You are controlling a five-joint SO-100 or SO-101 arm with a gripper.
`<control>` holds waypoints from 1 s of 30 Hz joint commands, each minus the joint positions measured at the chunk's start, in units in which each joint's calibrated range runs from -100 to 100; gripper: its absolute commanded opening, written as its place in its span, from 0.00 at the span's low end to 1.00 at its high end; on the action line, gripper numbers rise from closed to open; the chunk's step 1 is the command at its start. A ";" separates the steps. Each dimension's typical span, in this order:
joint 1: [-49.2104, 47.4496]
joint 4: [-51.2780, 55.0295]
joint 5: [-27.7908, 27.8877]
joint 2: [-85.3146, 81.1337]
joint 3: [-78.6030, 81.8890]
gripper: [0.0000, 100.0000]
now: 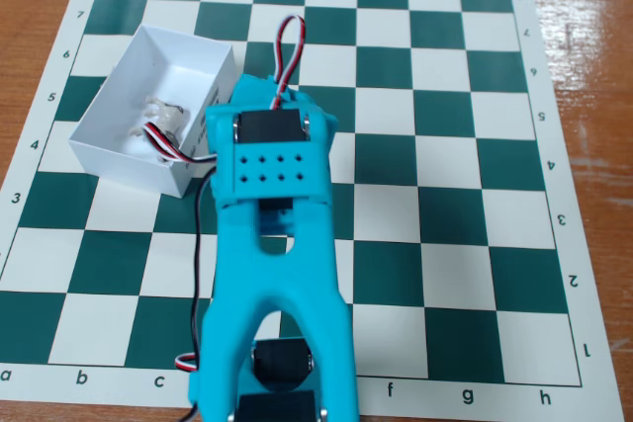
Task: Grab the toy horse and put it in the box.
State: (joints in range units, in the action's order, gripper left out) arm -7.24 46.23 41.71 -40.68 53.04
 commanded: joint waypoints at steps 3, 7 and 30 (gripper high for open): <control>5.03 3.43 -0.12 -12.24 7.18 0.00; 7.10 5.51 -0.12 -21.18 14.19 0.00; 9.67 30.43 0.07 -59.14 37.68 0.00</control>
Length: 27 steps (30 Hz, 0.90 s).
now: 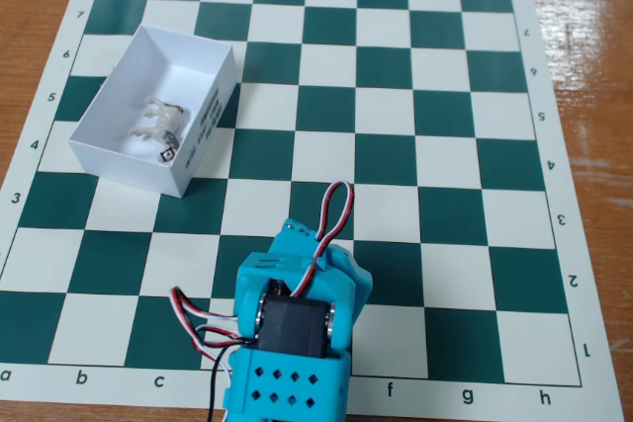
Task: Grab the toy horse and put it in the box.
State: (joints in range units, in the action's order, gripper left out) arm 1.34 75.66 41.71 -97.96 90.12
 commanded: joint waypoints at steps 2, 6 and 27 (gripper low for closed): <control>1.80 1.42 0.07 -1.95 1.60 0.00; 3.30 2.33 0.02 -2.04 3.15 0.00; 3.16 -0.74 -0.47 -2.04 9.88 0.00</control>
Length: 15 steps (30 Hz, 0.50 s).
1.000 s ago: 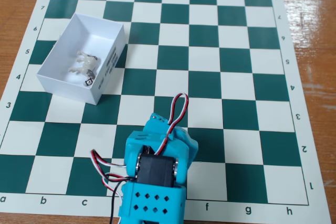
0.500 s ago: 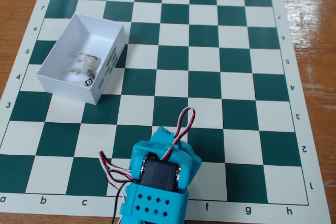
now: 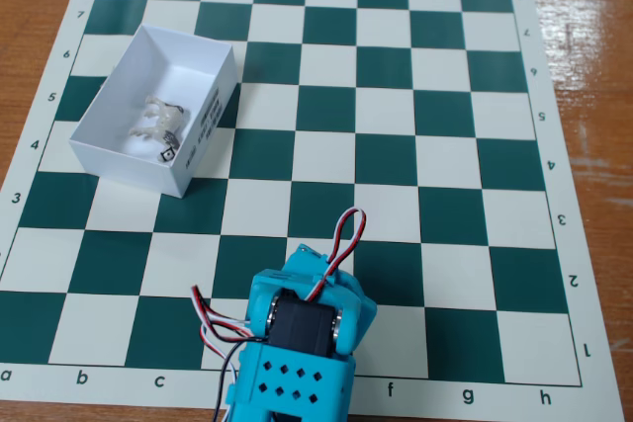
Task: Grab the toy horse and put it in the box.
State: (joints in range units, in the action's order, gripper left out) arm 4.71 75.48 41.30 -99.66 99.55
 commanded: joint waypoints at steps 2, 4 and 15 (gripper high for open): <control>-0.06 -0.56 -0.05 -0.34 0.45 0.00; -0.06 -0.56 -0.05 -0.25 0.45 0.00; -0.35 -0.56 0.19 -0.25 0.45 0.00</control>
